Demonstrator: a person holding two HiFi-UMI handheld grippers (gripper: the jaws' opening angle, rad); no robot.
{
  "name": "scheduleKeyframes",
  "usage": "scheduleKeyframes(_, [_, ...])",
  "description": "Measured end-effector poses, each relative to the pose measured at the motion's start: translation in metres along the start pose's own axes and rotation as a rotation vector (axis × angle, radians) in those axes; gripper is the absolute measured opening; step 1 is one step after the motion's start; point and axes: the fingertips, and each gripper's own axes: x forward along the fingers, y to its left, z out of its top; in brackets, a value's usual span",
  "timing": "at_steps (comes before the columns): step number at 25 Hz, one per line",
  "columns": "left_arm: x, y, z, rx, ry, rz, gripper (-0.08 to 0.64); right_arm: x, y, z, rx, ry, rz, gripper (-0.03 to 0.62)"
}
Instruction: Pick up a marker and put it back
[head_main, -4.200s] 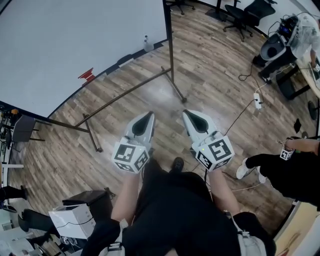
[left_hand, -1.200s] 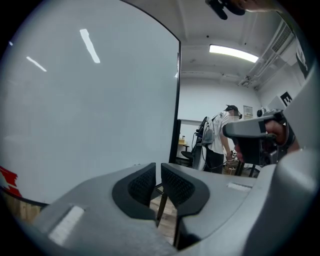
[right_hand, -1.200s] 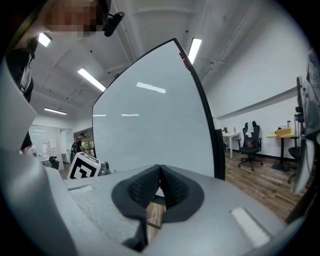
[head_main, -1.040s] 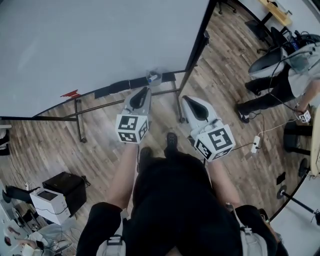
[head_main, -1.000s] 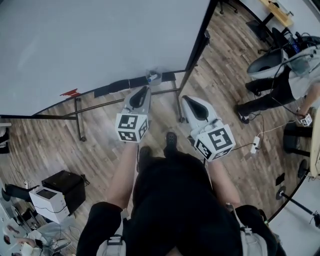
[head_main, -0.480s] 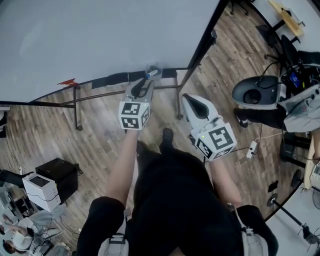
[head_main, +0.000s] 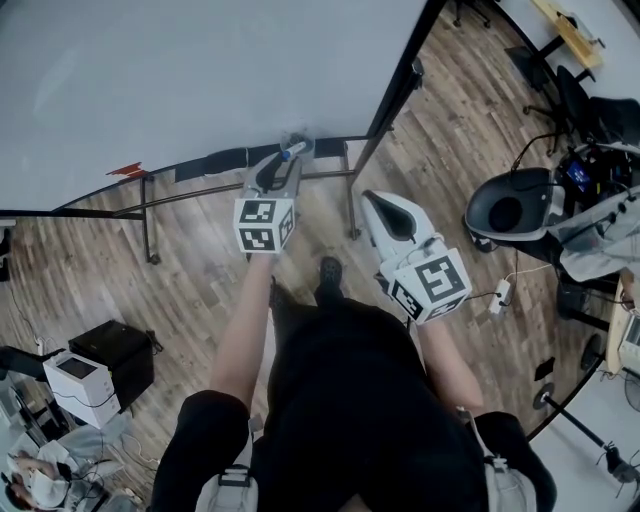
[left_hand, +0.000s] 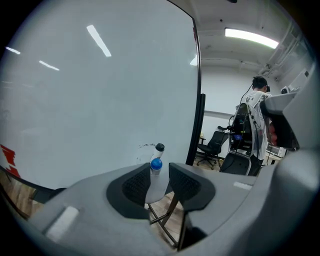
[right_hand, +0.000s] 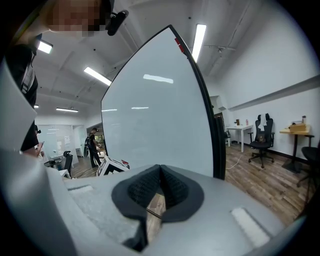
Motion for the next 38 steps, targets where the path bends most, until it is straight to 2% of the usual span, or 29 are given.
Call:
scheduleKeyframes(19, [0.003,0.004,0.001,0.011,0.004,0.030,0.077,-0.010,-0.007,-0.003,0.012,-0.012,-0.030,0.002])
scheduleKeyframes(38, [-0.033,-0.014,0.045,0.049,-0.082,0.025,0.077,-0.023,0.001,0.010,0.034,-0.067,-0.022,0.002])
